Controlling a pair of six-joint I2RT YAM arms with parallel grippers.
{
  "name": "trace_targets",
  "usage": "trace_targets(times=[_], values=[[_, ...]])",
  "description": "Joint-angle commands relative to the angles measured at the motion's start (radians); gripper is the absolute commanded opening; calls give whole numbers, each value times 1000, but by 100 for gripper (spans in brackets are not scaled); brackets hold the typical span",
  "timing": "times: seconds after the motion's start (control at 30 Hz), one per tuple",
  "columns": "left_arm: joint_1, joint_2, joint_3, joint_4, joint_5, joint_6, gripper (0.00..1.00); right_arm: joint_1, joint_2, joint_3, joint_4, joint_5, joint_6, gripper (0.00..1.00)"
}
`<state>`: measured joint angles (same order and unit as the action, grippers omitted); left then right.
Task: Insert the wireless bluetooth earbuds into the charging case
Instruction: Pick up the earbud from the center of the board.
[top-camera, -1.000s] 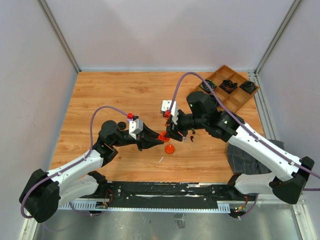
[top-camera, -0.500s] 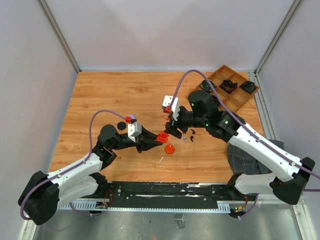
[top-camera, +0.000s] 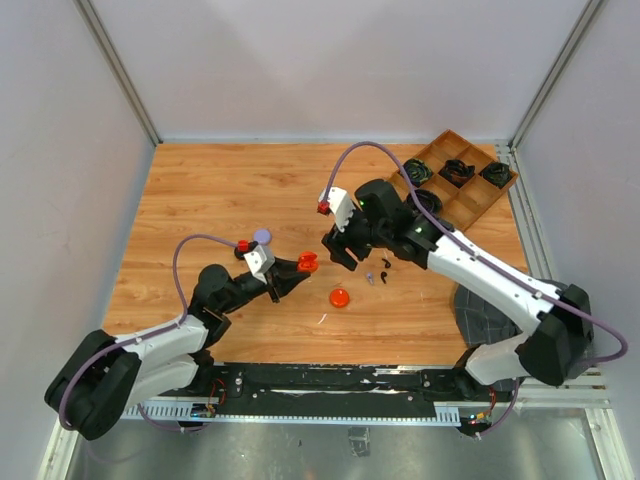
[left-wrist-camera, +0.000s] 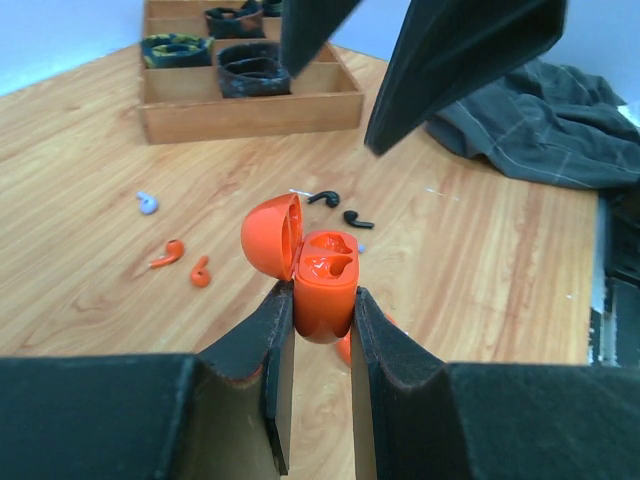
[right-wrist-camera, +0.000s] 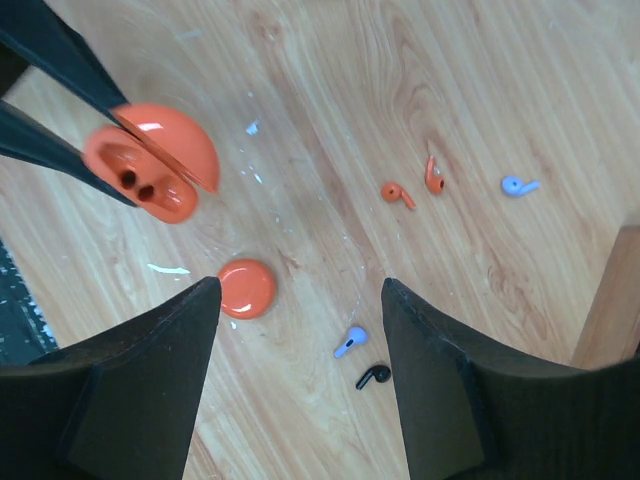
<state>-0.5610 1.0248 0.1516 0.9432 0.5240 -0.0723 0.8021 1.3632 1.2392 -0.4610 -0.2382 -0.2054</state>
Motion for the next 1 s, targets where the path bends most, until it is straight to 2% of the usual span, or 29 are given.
trace_targets(times=[0.0, 0.23, 0.6, 0.97], values=[[42, 27, -37, 141, -48, -5, 0, -46, 86, -14, 40, 7, 20, 66], [64, 57, -77, 201, -99, -25, 0, -103, 271, 32, 55, -25, -16, 63], [65, 95, -64, 218, -87, -64, 0, -157, 546, 197, 19, -38, -114, 45], [64, 96, -55, 209, -80, -69, 0, -169, 726, 339, -14, -79, -160, 43]])
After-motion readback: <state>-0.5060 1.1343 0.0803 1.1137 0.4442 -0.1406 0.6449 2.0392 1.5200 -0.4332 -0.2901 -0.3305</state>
